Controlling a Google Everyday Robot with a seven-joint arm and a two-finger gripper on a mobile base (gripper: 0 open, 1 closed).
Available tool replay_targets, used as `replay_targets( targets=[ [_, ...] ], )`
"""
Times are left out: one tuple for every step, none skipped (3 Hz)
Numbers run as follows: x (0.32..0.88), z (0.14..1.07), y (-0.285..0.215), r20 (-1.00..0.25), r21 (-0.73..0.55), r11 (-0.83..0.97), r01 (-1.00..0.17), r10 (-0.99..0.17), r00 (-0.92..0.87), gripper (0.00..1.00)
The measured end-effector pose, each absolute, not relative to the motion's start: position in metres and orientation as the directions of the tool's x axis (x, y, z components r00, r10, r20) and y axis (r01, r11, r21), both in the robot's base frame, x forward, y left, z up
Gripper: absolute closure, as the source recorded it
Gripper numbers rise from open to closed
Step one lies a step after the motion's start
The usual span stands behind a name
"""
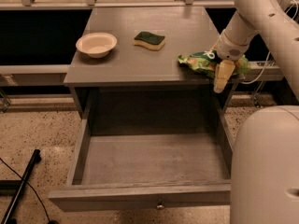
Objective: Pick green rice chip bag from top drawer and place on counter
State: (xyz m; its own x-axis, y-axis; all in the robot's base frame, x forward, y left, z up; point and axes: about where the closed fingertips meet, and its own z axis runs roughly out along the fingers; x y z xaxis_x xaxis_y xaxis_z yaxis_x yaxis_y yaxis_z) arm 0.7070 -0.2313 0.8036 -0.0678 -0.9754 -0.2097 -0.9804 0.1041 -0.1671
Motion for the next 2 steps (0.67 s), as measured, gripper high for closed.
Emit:
replay_targets(
  targets=[
    [0.708,0.820,-0.197,-0.152,-0.192,0.062,-0.979,-0.988,-0.033,0.00],
    [0.704,0.839,-0.189,-0.150,-0.198,0.071,-0.978,-0.988,-0.041,0.00]
  ],
)
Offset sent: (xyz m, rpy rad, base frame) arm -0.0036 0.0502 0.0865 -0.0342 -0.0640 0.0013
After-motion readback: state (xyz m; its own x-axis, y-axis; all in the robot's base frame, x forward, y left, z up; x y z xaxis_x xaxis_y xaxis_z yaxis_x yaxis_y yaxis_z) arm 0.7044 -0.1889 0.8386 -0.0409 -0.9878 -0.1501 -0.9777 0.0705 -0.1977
